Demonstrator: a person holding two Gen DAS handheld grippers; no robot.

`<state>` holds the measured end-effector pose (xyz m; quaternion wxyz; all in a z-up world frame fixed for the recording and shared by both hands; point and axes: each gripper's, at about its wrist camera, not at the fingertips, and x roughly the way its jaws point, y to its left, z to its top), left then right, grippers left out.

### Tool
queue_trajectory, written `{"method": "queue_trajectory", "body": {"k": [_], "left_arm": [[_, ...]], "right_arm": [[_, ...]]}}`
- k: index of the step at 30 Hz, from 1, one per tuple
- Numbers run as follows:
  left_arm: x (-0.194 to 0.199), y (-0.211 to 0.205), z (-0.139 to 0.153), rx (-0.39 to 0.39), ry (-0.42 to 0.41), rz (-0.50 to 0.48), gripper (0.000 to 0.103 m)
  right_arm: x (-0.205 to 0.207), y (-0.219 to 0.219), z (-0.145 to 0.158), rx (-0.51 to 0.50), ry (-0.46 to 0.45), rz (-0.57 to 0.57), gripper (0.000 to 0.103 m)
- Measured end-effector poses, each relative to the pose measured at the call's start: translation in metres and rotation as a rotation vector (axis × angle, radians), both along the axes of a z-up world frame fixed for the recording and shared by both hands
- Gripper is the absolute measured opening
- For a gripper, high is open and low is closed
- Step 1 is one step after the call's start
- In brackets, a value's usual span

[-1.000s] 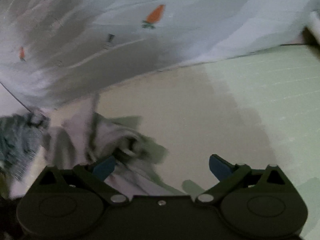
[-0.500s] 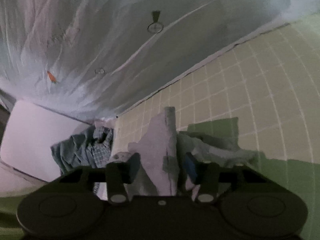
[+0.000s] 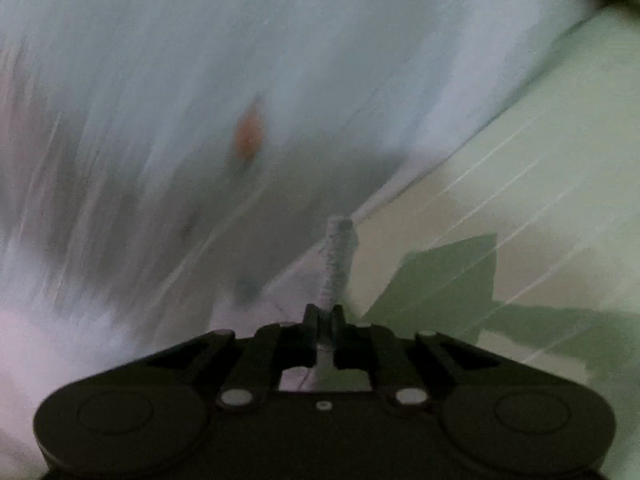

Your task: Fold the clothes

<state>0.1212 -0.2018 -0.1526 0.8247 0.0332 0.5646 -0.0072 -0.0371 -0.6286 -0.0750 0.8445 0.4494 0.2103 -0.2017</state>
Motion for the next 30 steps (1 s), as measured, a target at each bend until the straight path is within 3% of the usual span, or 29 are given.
{"method": "queue_trajectory", "body": {"k": [3,6,8,11,16,18,19,20,21,23,25,30], "left_arm": [[-0.003,-0.003,0.003,0.013,0.001,-0.014,0.095],[-0.009,-0.008,0.012,0.022,-0.033,-0.04,0.095],[-0.015,-0.011,0.022,0.034,-0.067,-0.056,0.095],[-0.023,-0.016,0.037,0.049,-0.119,-0.09,0.095],[-0.039,-0.027,0.051,0.06,-0.159,-0.136,0.095],[-0.045,-0.03,0.055,0.062,-0.168,-0.151,0.095],[-0.049,-0.032,0.057,0.063,-0.173,-0.159,0.095],[-0.052,-0.034,0.059,0.064,-0.178,-0.166,0.095],[-0.055,-0.036,0.061,0.065,-0.183,-0.174,0.095],[-0.065,-0.036,0.066,0.067,-0.191,-0.182,0.095],[-0.077,-0.042,0.069,0.071,-0.196,-0.201,0.095],[-0.106,-0.07,0.07,0.065,-0.192,-0.256,0.095]], "right_arm": [[-0.055,-0.049,0.008,-0.05,0.048,-0.223,0.006],[-0.095,-0.07,0.008,-0.118,0.147,-0.322,0.006],[-0.113,-0.073,0.004,-0.146,0.211,-0.33,0.007],[-0.134,-0.068,-0.01,-0.137,0.233,-0.323,0.007],[-0.147,-0.047,-0.027,-0.062,0.171,-0.302,0.007],[-0.145,-0.038,-0.033,-0.03,0.165,-0.279,0.012],[-0.143,-0.033,-0.037,-0.025,0.181,-0.263,0.025],[-0.141,-0.028,-0.041,-0.022,0.211,-0.256,0.046],[-0.143,-0.024,-0.042,-0.03,0.237,-0.262,0.057],[-0.147,-0.016,-0.045,-0.049,0.289,-0.279,0.088],[-0.157,-0.01,-0.044,-0.098,0.333,-0.279,0.103],[-0.18,-0.011,-0.045,-0.183,0.433,-0.226,0.103]]}}
